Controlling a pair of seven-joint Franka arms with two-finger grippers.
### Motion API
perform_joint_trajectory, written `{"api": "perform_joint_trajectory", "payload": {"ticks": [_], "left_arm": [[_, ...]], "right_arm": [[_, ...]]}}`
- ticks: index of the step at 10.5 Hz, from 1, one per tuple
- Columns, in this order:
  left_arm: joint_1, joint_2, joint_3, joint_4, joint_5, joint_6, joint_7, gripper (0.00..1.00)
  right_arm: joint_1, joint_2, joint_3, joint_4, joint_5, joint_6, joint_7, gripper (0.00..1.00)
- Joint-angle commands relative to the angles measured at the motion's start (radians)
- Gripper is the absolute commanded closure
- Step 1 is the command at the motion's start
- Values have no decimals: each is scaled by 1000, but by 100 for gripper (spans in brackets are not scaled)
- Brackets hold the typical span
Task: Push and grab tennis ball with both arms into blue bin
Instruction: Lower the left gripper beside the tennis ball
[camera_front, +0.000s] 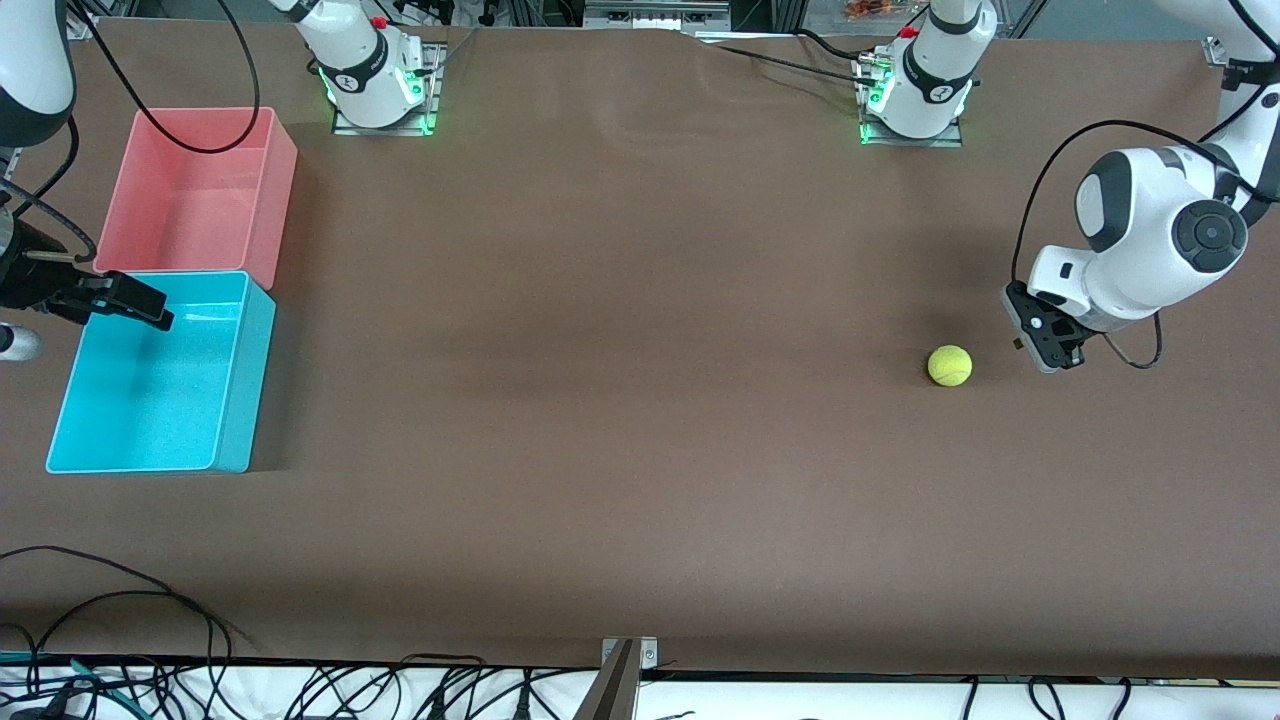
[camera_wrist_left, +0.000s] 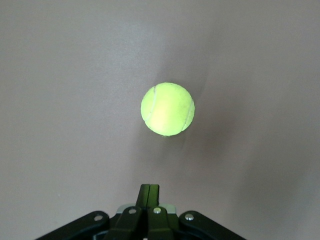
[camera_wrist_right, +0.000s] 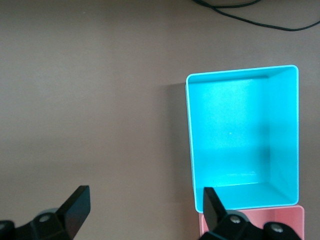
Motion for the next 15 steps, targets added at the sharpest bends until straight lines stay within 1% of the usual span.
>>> {"api": "perform_joint_trajectory", "payload": {"ticks": [1,2,4,6,7,10,15], "left_arm": [[25,70,-1,0,-110,59,168,100],[26,84,-1,1,-124,79,211,100],[26,127,1,10,-123,108,242,100],[26,164,1,13,-115,165,287,100],[26,179,1,15,-113,184,331,100],[29,236,2,19,-122,230,449,100],[32,259,2,26,-127,233,447,100]], "right_arm": [[0,25,3,21,5,-9,-27,0],[-1,25,3,21,5,-9,-27,0],[-6,25,1,21,8,-12,-23,0],[-6,25,3,21,8,-12,-20,0],[-6,27,1,20,23,-14,-20,0],[-6,27,1,20,24,-17,-24,0],[-4,28,3,18,23,-18,-31,0]]}}
